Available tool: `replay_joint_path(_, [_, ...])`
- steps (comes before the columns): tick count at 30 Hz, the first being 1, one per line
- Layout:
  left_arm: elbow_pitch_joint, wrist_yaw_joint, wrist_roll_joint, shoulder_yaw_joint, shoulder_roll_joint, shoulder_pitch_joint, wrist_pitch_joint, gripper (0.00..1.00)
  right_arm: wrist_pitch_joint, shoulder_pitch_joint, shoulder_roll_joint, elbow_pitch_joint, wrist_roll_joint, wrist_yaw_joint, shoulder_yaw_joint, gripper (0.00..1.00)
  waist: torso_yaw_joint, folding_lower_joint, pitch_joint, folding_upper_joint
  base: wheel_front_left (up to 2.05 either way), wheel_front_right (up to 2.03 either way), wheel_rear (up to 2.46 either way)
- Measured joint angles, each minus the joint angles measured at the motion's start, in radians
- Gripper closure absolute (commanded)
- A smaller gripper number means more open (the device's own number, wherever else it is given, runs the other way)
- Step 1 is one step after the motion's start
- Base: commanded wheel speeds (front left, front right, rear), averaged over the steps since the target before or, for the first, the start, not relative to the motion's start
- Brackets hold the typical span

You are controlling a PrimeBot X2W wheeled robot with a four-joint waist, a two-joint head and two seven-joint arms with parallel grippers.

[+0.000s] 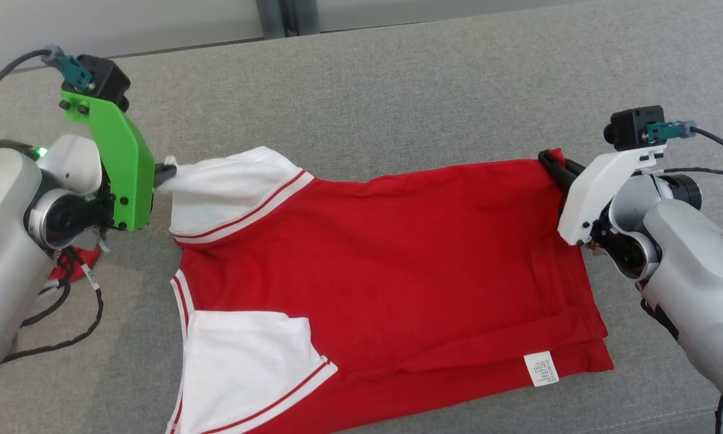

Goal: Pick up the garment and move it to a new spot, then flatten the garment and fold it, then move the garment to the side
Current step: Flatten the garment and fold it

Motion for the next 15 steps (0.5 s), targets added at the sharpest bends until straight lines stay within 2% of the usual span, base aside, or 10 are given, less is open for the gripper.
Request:
replay_joint_path(7, [-0.14, 0.022, -0.077, -0.021, 0.072, 0.062, 0.155, 1.0, 0.03, 0.02, -0.068, -0.042, 0.025, 0.0, 0.046, 1.0, 0.008, 0.0, -0.032, 0.0, 0.0, 0.0, 0.0])
replay_joint_path(15, [-0.322, 0.067, -0.148, -0.032, 0.144, 0.129, 0.251, 1.0, 0.053, 0.046, -0.103, -0.06, 0.047, 0.0, 0.087, 1.0, 0.02, 0.0, -0.053, 0.0, 0.0, 0.0, 0.0])
